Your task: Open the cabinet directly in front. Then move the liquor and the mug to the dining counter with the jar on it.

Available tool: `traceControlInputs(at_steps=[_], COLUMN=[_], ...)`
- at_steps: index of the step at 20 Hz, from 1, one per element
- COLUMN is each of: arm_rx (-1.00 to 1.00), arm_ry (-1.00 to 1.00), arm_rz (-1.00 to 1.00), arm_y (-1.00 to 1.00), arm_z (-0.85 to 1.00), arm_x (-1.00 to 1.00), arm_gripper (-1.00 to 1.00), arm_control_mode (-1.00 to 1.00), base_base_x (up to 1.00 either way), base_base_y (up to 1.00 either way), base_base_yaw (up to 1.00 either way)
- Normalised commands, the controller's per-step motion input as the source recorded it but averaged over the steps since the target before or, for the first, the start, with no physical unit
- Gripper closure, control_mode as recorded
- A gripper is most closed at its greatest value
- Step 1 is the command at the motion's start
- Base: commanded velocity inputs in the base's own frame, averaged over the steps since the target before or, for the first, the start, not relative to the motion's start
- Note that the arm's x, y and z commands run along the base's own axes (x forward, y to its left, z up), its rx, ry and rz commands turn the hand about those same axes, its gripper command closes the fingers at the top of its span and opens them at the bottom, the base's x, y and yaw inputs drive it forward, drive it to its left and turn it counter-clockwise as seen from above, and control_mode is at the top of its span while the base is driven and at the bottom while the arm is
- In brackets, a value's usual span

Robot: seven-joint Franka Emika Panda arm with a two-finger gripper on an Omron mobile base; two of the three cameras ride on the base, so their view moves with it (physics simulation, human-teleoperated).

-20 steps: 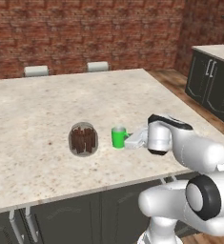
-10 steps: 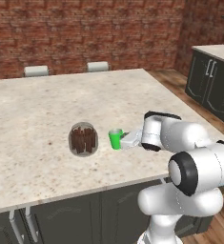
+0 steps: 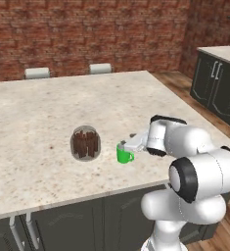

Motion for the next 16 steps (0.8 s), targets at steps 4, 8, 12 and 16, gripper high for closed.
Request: traceControlInputs(at_steps=[4, 8, 12, 16], arm_rx=[0.0, 0.0, 0.0, -0.01], arm_ry=[0.02, 0.04, 0.07, 0.18], arm_rz=[-0.13, -0.16, -0.2, -0.19], arm_y=[0.0, 0.0, 0.0, -0.31], arm_z=[1.0, 1.0, 1.0, 1.0], arm_x=[0.0, -0.04, -0.32, -0.84], arm_gripper=[-1.0, -1.0, -1.0, -1.0], arm_control_mode=[-1.0, -1.0, -1.0, -1.0], base_base_x=[0.0, 0.0, 0.0, 0.0], base_base_y=[0.0, 0.0, 0.0, 0.0], base_base_yaw=[0.0, 0.0, 0.0, 0.0])
